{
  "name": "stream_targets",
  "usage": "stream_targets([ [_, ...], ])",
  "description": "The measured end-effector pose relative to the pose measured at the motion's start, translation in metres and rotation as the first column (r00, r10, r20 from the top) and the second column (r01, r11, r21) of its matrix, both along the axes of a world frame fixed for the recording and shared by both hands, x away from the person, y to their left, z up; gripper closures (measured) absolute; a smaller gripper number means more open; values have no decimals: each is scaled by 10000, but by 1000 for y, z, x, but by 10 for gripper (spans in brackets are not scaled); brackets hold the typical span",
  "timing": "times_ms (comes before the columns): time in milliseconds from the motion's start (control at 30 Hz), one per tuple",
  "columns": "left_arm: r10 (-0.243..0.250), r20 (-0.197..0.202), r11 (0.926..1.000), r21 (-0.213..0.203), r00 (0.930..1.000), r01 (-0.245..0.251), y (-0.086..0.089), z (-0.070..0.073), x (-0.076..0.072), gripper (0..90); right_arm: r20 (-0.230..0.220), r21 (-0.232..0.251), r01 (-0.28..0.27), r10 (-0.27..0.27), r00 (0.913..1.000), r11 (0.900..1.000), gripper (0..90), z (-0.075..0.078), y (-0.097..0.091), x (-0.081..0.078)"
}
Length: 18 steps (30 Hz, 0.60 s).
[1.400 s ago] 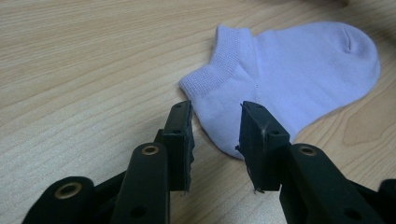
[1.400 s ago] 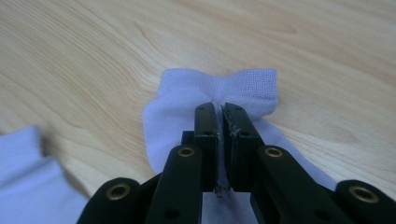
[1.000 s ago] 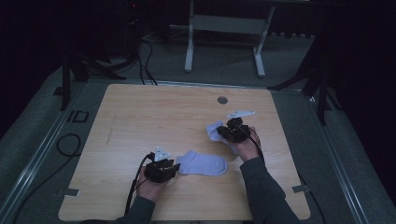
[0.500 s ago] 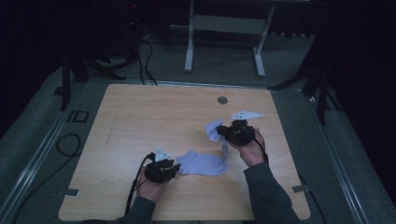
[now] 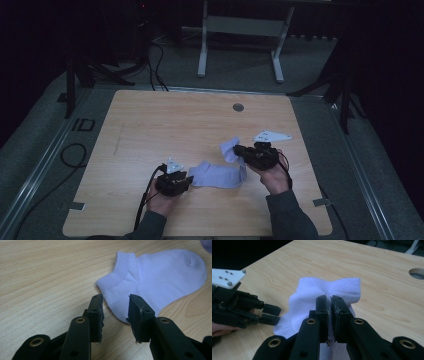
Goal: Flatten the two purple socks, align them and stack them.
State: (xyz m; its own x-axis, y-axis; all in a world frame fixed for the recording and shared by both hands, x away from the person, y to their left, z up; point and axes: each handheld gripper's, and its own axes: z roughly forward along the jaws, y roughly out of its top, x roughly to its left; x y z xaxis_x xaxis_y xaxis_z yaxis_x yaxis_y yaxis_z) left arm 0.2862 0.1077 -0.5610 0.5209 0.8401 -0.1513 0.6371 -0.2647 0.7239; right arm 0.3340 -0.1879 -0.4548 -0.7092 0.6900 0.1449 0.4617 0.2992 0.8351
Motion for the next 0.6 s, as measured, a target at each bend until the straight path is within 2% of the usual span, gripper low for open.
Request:
stream_targets([
  [267, -105, -71, 9999, 27, 9999, 105, -2, -2, 0, 644, -301, -119, -106, 102, 9995, 9999, 840, -14, 11, -2],
  [600, -140, -97, 9999, 27, 9999, 140, -2, -2, 0, 648, -654, 38, -318, 320, 9973, 9995, 838, -29, 28, 0],
])
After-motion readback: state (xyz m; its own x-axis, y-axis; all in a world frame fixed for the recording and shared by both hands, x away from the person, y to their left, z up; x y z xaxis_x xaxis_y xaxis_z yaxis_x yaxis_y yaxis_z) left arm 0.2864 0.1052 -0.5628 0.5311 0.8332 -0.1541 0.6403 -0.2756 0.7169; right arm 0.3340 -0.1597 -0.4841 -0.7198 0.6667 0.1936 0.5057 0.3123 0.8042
